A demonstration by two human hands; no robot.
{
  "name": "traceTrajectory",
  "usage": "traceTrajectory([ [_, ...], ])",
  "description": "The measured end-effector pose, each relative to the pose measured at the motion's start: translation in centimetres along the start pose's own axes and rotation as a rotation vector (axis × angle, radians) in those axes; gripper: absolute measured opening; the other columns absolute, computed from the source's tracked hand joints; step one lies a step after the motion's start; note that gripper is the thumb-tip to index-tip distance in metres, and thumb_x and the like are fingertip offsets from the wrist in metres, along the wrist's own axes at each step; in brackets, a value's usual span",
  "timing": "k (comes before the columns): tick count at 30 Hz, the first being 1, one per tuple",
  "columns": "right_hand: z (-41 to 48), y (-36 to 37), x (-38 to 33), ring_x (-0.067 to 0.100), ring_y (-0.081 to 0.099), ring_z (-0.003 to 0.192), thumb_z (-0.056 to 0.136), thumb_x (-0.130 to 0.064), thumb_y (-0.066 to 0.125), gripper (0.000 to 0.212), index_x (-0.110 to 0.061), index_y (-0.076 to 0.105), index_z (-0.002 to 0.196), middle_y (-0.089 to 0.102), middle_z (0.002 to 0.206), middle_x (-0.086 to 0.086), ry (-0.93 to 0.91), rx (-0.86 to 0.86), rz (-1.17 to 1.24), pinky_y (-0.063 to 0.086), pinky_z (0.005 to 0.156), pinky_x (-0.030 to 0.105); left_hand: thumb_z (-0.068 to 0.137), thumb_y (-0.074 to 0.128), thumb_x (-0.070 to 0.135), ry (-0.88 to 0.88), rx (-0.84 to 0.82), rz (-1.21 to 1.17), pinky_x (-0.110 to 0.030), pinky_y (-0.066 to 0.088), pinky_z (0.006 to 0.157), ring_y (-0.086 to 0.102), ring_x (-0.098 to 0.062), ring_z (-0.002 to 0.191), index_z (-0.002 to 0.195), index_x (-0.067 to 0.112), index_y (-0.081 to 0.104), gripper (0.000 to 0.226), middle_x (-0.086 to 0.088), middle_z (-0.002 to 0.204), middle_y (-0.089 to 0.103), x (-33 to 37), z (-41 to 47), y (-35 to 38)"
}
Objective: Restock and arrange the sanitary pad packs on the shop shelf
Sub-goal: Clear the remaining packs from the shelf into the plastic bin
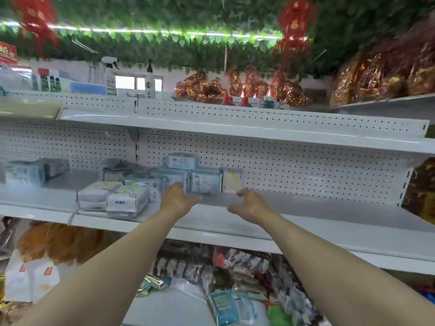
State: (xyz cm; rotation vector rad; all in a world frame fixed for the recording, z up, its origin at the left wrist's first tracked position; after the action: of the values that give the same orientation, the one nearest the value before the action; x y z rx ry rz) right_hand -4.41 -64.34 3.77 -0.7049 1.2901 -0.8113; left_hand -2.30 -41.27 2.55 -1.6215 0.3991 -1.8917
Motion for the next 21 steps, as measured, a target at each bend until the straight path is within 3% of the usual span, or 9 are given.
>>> traceTrajectory([
  [7, 8.8, 0.0, 1.6, 0.024, 0.05, 0.132, 0.091, -0.045, 0.068, 0.066, -0.014, 0.046, 0.145, 0.05, 0.147, 0.007, 0.12, 0.051, 0.039, 0.043, 0.099, 0.028, 0.089, 0.073, 0.039, 0.044, -0.048, -0.016, -0.034, 0.045, 0.098, 0.054, -0.031, 0.124, 0.134, 0.01, 0.05, 0.058, -0.011, 0.138, 0.056, 0.1, 10.0, 3.3],
  [11, 13.1, -0.2, 2.2, 0.025, 0.052, 0.13, 0.093, -0.05, 0.065, 0.061, -0.014, 0.05, 0.14, 0.055, 0.143, 0.008, 0.169, 0.091, 0.049, 0.042, 0.101, 0.03, 0.09, 0.068, 0.047, 0.102, -0.065, 0.07, -0.027, 0.039, 0.098, 0.054, -0.025, 0.127, 0.139, 0.014, 0.05, 0.062, -0.008, 0.142, 0.055, 0.9, 15.1, 5.2],
  [14, 15.8, -0.4, 2.3, 0.027, 0.05, 0.132, 0.096, -0.045, 0.063, 0.061, -0.013, 0.047, 0.145, 0.051, 0.147, 0.01, 0.147, 0.128, 0.052, 0.041, 0.1, 0.03, 0.088, 0.068, 0.051, 0.186, -0.046, 0.063, -0.035, 0.042, 0.108, 0.053, -0.025, 0.13, 0.144, 0.019, 0.05, 0.067, -0.005, 0.146, 0.052, 1.2, 17.4, 6.4],
  [17, 17.9, -0.2, 2.4, 0.025, 0.057, 0.118, 0.095, -0.044, 0.065, 0.059, -0.015, 0.05, 0.144, 0.057, 0.141, 0.008, 0.128, 0.129, 0.115, 0.045, 0.092, 0.031, 0.088, 0.066, 0.054, 0.247, -0.011, 0.117, -0.035, 0.04, 0.104, 0.052, -0.028, 0.128, 0.141, 0.015, 0.052, 0.068, -0.008, 0.141, 0.056, 1.0, 18.9, 7.2],
  [21, 20.0, 0.5, 2.8, 0.025, 0.049, 0.133, 0.094, -0.044, 0.067, 0.068, -0.017, 0.042, 0.151, 0.049, 0.15, 0.006, 0.135, 0.108, 0.157, 0.041, 0.109, 0.036, 0.085, 0.065, 0.059, 0.298, 0.022, 0.204, -0.034, 0.038, 0.092, 0.047, -0.029, 0.122, 0.129, 0.018, 0.058, 0.061, -0.006, 0.125, 0.06, 0.7, 19.9, 7.5],
])
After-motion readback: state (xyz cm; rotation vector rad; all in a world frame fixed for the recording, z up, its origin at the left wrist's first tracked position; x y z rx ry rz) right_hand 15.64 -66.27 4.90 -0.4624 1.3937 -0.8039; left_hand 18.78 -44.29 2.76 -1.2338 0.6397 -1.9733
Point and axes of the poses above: each hand's wrist, its own z-axis towards the middle knuckle, its own y-axis out of the palm, x = y × z, the point moved 7 cm from there along z, towards the middle knuckle
